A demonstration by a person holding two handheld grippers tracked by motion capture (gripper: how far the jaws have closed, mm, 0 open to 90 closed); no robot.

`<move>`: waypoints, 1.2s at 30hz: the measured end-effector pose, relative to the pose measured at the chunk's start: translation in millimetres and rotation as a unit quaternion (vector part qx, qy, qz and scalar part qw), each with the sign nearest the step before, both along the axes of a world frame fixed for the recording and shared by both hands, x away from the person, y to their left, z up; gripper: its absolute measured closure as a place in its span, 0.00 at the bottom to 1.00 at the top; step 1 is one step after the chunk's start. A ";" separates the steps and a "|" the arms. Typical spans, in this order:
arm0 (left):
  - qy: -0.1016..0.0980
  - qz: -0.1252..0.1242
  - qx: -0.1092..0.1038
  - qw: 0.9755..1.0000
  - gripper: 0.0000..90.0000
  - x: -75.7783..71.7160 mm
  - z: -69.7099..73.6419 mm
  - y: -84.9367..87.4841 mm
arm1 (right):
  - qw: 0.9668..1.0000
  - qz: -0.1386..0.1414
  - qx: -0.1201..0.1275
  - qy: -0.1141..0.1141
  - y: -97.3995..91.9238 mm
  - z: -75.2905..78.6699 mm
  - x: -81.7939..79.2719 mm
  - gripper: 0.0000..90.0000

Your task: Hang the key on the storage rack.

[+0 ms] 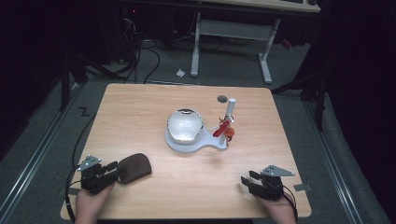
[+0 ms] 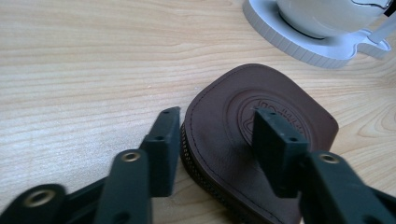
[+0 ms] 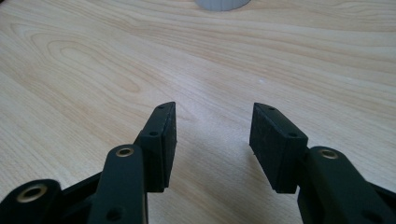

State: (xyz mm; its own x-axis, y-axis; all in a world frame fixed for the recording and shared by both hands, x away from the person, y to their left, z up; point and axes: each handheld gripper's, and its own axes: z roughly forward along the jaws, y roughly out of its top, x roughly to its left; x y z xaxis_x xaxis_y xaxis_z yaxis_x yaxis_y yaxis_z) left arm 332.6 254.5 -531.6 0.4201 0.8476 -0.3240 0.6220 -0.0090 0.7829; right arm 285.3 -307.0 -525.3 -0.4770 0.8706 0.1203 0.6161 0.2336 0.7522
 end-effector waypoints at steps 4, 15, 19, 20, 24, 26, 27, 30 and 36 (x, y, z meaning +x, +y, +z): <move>0.005 -0.002 -0.015 1.000 0.65 1.7 -2.6 2.7 | 1.000 -0.001 0.001 0.001 1.3 0.4 0.5 0.57; 0.021 -0.005 -0.047 0.999 0.67 3.2 -7.8 7.3 | 1.000 -0.004 -0.001 0.010 2.4 -2.5 1.3 0.57; 0.024 -0.002 -0.048 0.999 0.68 2.8 -8.2 6.7 | 1.000 -0.005 -0.001 0.014 1.7 -3.2 1.6 0.57; 0.023 0.000 -0.047 0.999 0.69 2.5 -8.3 6.4 | 1.000 -0.005 -0.001 0.014 1.8 -3.2 1.4 0.57; 0.020 0.000 -0.045 0.999 0.69 2.3 -8.2 6.3 | 1.000 -0.001 -0.004 0.012 2.1 -3.0 1.1 0.57; 0.019 0.000 -0.043 0.999 0.69 1.8 -7.9 6.1 | 1.000 -0.001 -0.004 0.012 2.0 -3.0 1.0 0.57; 0.018 0.000 -0.041 0.999 0.69 1.6 -7.8 5.8 | 1.000 -0.001 -0.003 0.011 1.6 -3.2 1.0 0.57; 0.013 0.002 -0.038 0.999 0.70 0.8 -7.4 5.1 | 1.000 -0.004 0.001 0.013 0.3 -3.8 1.1 0.57; 0.006 0.009 -0.028 1.000 0.78 0.1 -5.6 5.1 | 1.000 -0.013 0.013 0.016 -6.0 -4.9 2.0 0.57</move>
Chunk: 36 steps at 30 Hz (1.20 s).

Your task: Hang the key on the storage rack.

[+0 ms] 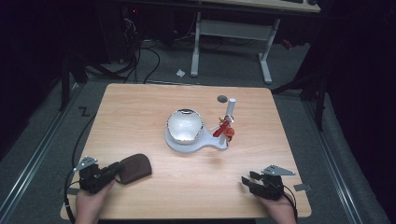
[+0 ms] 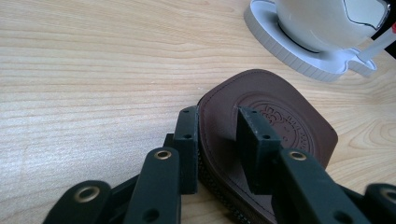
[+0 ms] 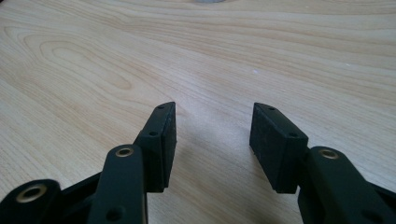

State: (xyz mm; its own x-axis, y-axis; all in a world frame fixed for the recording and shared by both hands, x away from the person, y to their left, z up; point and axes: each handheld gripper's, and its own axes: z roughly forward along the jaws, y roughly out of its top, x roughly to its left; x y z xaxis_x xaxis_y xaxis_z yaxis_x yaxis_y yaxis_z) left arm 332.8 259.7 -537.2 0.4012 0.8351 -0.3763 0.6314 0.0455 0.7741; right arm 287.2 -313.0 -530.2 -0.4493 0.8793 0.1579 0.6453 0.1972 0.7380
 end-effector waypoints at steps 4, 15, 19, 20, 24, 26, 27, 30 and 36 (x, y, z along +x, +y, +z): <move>-0.004 0.006 0.009 1.000 0.85 -1.1 0.9 0.3 | 1.000 0.000 -0.004 -0.005 -2.5 2.4 -4.6 0.57; -0.019 0.007 0.032 0.999 0.94 -4.0 2.8 -2.4 | 1.000 -0.006 0.003 -0.010 -1.0 4.5 -4.1 0.57; -0.027 0.005 0.033 0.999 0.95 -5.7 5.4 -3.0 | 1.000 -0.005 0.002 -0.010 -0.9 4.9 -5.0 0.57; -0.035 0.004 0.031 0.999 0.95 -6.9 7.8 -3.6 | 1.000 -0.006 0.003 -0.012 -1.4 5.2 -4.9 0.57; -0.049 0.001 0.031 0.998 0.96 -9.4 11.7 -5.3 | 1.000 -0.008 0.005 -0.009 -1.9 4.7 -4.1 0.57; -0.063 -0.001 0.034 0.997 0.96 -12.7 15.9 -7.8 | 1.000 -0.006 0.005 -0.009 -1.9 4.3 -3.8 0.57; -0.063 -0.001 0.034 0.997 0.96 -12.7 15.9 -7.8 | 1.000 -0.006 0.005 -0.009 -1.9 4.3 -3.8 0.57; -0.079 -0.005 0.037 0.996 0.96 -16.8 21.5 -10.9 | 1.000 -0.004 0.005 -0.013 -2.5 5.0 -4.5 0.57; -0.096 -0.009 0.040 0.994 0.96 -21.4 27.2 -14.7 | 1.000 -0.005 0.007 -0.012 -3.1 4.9 -4.3 0.57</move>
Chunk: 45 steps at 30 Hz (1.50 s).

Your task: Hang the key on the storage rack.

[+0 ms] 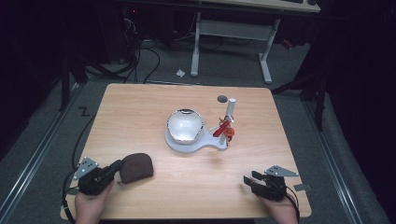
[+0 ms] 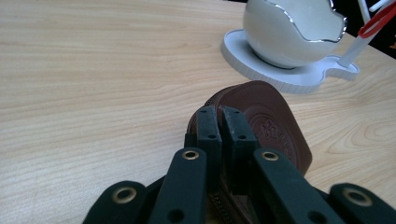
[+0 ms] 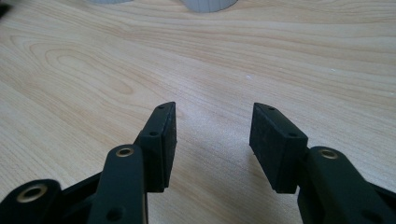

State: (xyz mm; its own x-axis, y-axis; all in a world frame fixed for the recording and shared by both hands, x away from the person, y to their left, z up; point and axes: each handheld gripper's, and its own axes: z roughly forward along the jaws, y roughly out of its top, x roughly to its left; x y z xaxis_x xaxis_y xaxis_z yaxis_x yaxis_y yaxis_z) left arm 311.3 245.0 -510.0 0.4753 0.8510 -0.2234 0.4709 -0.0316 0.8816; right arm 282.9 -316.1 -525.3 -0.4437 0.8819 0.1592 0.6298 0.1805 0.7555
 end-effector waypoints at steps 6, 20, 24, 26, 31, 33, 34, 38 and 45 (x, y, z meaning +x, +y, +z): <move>-0.012 -0.003 0.001 1.000 0.96 -3.2 4.3 -3.4 | 1.000 0.002 0.000 0.001 0.6 -0.5 0.1 0.57; -0.032 -0.003 0.006 0.999 0.97 -8.4 10.3 -6.4 | 1.000 -0.001 0.004 0.001 -0.5 -1.0 0.6 0.57; -0.040 -0.002 0.007 0.999 0.97 -10.7 13.1 -6.8 | 1.000 -0.003 0.005 0.002 -0.2 -0.5 0.3 0.57; -0.042 -0.002 0.006 0.999 0.97 -11.2 13.6 -7.0 | 1.000 -0.003 0.005 0.001 -0.3 -0.4 0.2 0.57; -0.050 -0.003 0.007 0.999 0.97 -13.6 16.5 -8.1 | 1.000 -0.003 0.005 -0.003 -1.3 -0.2 0.2 0.57; -0.052 -0.004 0.005 0.999 0.97 -14.4 18.0 -8.8 | 1.000 -0.002 0.005 -0.004 -1.4 -0.1 0.2 0.57; -0.055 -0.005 0.007 0.998 0.97 -15.0 19.0 -9.5 | 1.000 -0.003 0.005 -0.004 -1.5 0.0 0.1 0.57; -0.065 -0.009 0.007 0.998 0.97 -17.5 24.7 -12.8 | 1.000 -0.003 0.005 -0.006 -1.6 0.7 -0.1 0.57; -0.076 -0.011 0.006 0.997 0.97 -17.0 37.4 -19.9 | 1.000 -0.001 0.004 -0.011 -0.9 2.1 -1.1 0.57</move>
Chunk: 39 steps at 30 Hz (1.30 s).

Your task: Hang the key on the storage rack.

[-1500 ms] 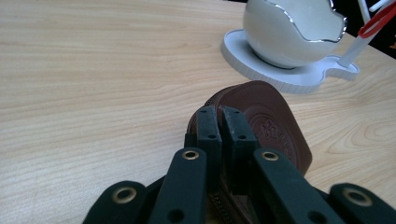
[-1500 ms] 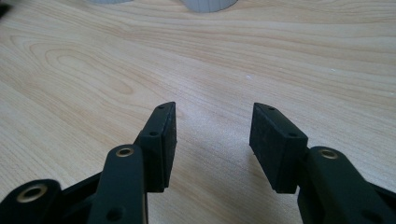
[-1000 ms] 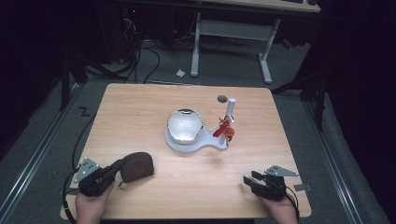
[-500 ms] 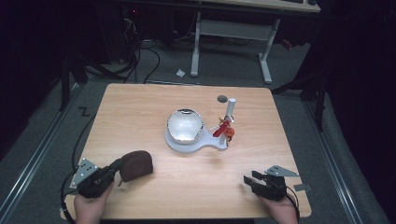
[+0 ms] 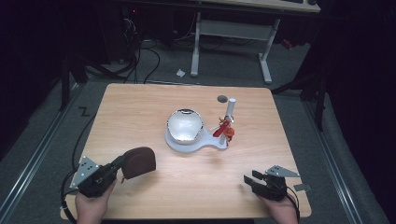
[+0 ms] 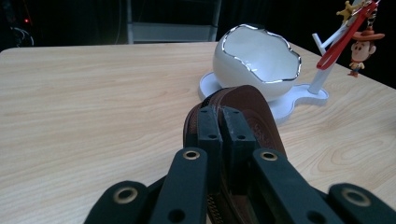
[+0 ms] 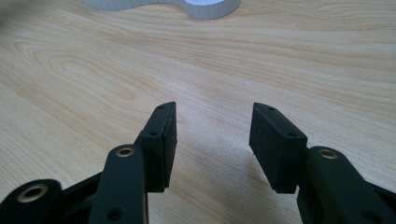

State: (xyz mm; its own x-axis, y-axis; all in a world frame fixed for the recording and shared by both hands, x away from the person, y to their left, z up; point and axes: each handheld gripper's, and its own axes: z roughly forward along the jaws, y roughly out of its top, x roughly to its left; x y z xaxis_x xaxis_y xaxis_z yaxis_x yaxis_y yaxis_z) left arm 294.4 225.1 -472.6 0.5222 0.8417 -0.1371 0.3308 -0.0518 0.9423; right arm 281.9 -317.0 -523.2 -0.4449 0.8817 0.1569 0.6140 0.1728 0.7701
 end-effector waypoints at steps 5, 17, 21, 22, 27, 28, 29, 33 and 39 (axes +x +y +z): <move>-0.006 -0.004 0.005 1.000 0.97 1.7 8.8 -8.2 | 1.000 0.003 0.001 -0.002 -0.5 0.5 -0.3 0.57; -0.027 -0.016 0.004 0.999 0.97 15.5 38.5 -32.2 | 1.000 0.005 0.008 -0.009 -4.9 2.7 -1.5 0.57; -0.031 -0.020 0.004 0.999 0.97 20.6 45.9 -39.2 | 1.000 0.004 0.010 -0.009 -6.0 3.2 -1.8 0.57; -0.034 -0.021 0.006 0.999 0.97 21.9 47.8 -41.9 | 1.000 0.004 0.011 -0.010 -6.4 3.2 -1.7 0.57; -0.035 -0.026 0.007 0.999 0.97 30.4 54.3 -52.2 | 1.000 0.004 0.012 -0.012 -8.0 3.5 -1.8 0.57; -0.035 -0.026 0.007 0.999 0.97 30.4 54.3 -52.2 | 1.000 0.004 0.012 -0.012 -8.0 3.5 -1.8 0.57; -0.035 -0.027 0.008 0.999 0.97 32.1 55.4 -54.1 | 1.000 0.004 0.013 -0.013 -8.5 3.7 -1.8 0.57; -0.033 -0.030 0.009 0.999 0.97 40.3 59.8 -61.0 | 1.000 0.004 0.014 -0.013 -9.1 4.0 -1.9 0.57; -0.028 -0.032 0.024 0.999 0.97 55.7 63.9 -70.9 | 1.000 0.003 0.015 -0.013 -9.0 3.7 -1.9 0.57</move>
State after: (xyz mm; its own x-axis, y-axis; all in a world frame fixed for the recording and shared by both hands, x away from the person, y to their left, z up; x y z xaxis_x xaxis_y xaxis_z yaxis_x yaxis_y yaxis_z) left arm 350.1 154.2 -408.7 0.5807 0.8113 -0.0676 0.2732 -0.1160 0.9549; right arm 280.0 -326.0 -519.4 -0.4547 0.8739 0.1717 0.5934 0.1536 0.7901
